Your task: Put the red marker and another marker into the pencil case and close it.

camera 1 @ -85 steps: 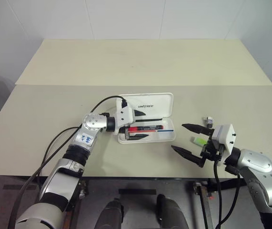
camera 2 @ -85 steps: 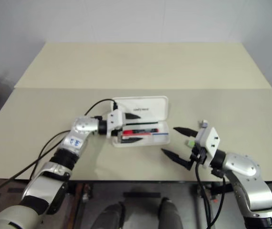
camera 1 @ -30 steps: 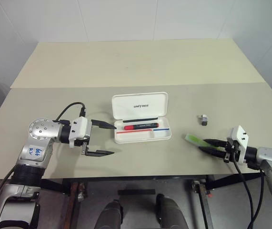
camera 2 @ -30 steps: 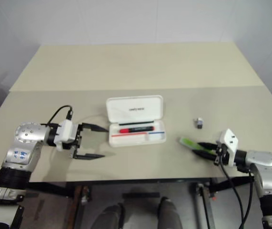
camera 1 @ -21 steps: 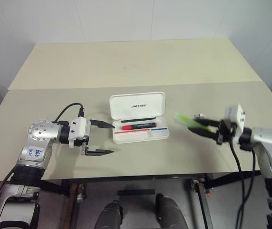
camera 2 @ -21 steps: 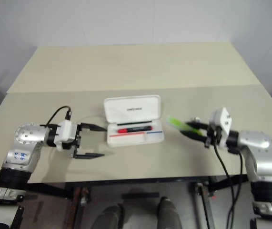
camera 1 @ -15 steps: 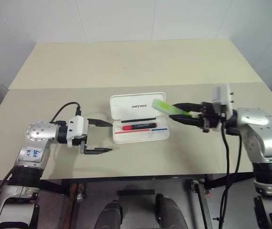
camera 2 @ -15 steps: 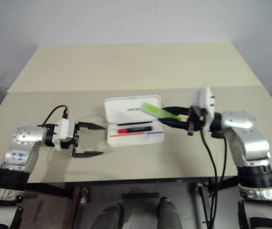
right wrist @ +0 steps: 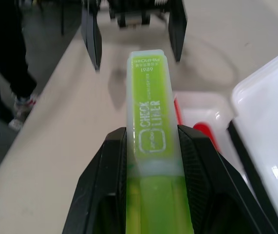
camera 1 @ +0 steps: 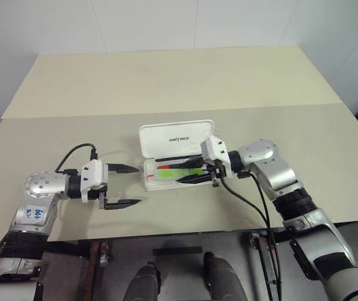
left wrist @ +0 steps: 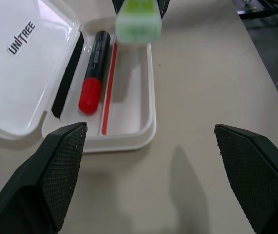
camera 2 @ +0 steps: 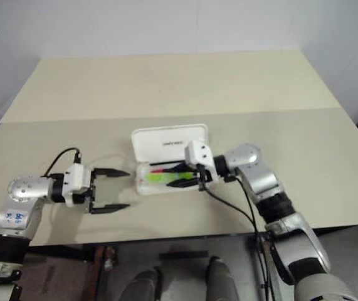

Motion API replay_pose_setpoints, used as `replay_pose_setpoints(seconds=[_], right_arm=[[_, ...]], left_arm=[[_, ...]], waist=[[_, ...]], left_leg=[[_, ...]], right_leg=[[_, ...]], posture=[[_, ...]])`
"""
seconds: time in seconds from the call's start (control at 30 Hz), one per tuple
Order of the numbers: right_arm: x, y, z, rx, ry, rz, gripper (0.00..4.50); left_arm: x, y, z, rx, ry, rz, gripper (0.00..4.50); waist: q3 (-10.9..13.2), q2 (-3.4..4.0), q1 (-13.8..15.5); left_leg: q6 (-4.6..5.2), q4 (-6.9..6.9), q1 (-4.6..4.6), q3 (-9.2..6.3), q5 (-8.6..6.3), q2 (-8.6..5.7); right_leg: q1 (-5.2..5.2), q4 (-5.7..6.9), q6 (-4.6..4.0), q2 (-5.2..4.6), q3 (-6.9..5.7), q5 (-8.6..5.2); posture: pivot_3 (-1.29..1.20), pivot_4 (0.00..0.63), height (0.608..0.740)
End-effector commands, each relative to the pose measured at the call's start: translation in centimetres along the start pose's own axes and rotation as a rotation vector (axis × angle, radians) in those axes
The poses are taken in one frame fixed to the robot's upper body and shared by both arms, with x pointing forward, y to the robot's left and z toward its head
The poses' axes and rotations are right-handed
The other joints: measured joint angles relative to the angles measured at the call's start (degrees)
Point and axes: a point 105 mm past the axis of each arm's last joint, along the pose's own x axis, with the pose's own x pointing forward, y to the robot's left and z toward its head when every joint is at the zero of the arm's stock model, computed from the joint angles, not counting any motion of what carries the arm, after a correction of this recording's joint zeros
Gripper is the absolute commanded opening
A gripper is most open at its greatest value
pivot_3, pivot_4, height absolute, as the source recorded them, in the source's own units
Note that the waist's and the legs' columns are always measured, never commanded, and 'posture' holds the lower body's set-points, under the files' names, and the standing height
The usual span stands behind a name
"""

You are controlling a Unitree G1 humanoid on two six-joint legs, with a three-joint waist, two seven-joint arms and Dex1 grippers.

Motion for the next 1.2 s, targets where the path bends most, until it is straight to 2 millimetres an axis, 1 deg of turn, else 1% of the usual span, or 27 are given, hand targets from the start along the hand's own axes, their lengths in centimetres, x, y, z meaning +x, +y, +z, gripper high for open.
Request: replay_pose_setpoints(seconds=[0.03,0.1,0.23,0.43,0.63,0.8,0.9,0.97,1.03,1.17,1.2], right_arm=[[1.1,0.0,0.7,-0.054,0.015,0.059,1.13],[1.6,0.0,0.8,-0.056,0.016,0.079,1.13],[2.8,-0.8,0.8,-0.062,0.016,0.064,1.13],[3.3,-1.5,1.0,-0.081,0.011,0.060,1.13],[3.0,-2.0,0.4,-0.094,0.034,0.058,1.13],[2.2,-2.9,0.2,-0.091,0.050,0.016,1.13],[2.2,-3.1,-0.1,-0.067,0.057,0.014,1.13],[2.2,-3.4,0.1,-0.069,0.041,-0.008,1.13],[2.2,-3.4,0.3,-0.085,0.038,-0.002,1.13],[2.3,-3.2,0.4,-0.057,0.026,0.019,1.13],[2.2,-2.9,0.5,-0.058,0.025,0.041,1.48]], left_arm=[[-0.9,0.1,1.0,0.036,-0.004,0.043,4.50],[-1.0,-0.1,0.9,0.030,-0.001,0.052,4.50],[-1.1,-0.5,0.9,0.023,0.000,0.066,4.50],[-1.1,-0.7,1.1,0.018,0.001,0.080,4.50],[-1.1,-0.7,1.1,0.016,0.003,0.091,4.50],[-1.0,-0.6,1.1,0.014,0.000,0.097,4.50],[-0.8,-0.5,1.2,0.015,-0.004,0.100,4.50],[-0.7,-0.4,1.3,0.017,-0.007,0.101,4.50],[-0.7,-0.4,1.3,0.017,-0.008,0.100,4.50],[-0.5,-0.3,1.4,0.017,-0.011,0.100,4.50],[-0.5,-0.3,1.4,0.017,-0.012,0.100,4.50]], waist=[[0.00,0.00,-0.06],[0.00,0.00,-0.01],[0.00,0.00,-0.04],[0.00,0.00,-0.04],[0.00,0.00,-0.07],[0.00,0.00,-0.09],[0.00,0.00,-0.19],[0.00,0.00,-0.20],[0.00,0.00,-0.20],[0.00,0.00,-0.24],[0.00,0.00,-0.24]], left_leg=[[0.00,0.00,0.02,0.01,0.00,0.00],[0.00,0.00,0.04,0.00,0.00,0.04],[-0.01,0.01,0.08,0.01,0.01,0.04],[-0.02,-0.01,0.09,0.00,0.01,0.06],[-0.02,-0.01,0.11,0.00,0.01,0.06],[-0.02,0.00,0.11,0.00,0.01,0.07],[-0.03,-0.01,0.13,0.00,0.02,0.07],[-0.03,-0.01,0.13,0.00,0.02,0.07],[-0.03,0.00,0.13,0.00,0.02,0.07],[-0.04,-0.01,0.13,0.00,0.02,0.08],[-0.04,-0.01,0.12,0.00,0.02,0.08]], right_leg=[[0.00,0.04,0.00,0.00,0.01,0.00],[0.00,0.07,-0.02,0.04,0.01,-0.01],[0.00,0.14,-0.04,0.05,0.01,-0.01],[-0.03,0.21,-0.11,0.07,0.01,-0.05],[-0.04,0.25,-0.12,0.08,0.01,-0.06],[-0.04,0.27,-0.13,0.08,0.01,-0.06],[-0.05,0.30,-0.14,0.08,0.01,-0.07],[-0.05,0.32,-0.14,0.08,0.01,-0.07],[-0.05,0.33,-0.15,0.09,0.01,-0.07],[-0.07,0.33,-0.15,0.09,0.01,-0.08],[-0.07,0.33,-0.15,0.09,0.01,-0.07]], posture=[[0.00,0.150,0.740],[0.00,0.150,0.740],[0.00,0.150,0.740],[0.00,0.150,0.740],[0.00,0.150,0.740],[0.00,0.150,0.740],[0.00,0.150,0.740],[0.00,0.150,0.740],[0.00,0.150,0.740],[0.00,0.150,0.740],[0.00,0.150,0.740]])
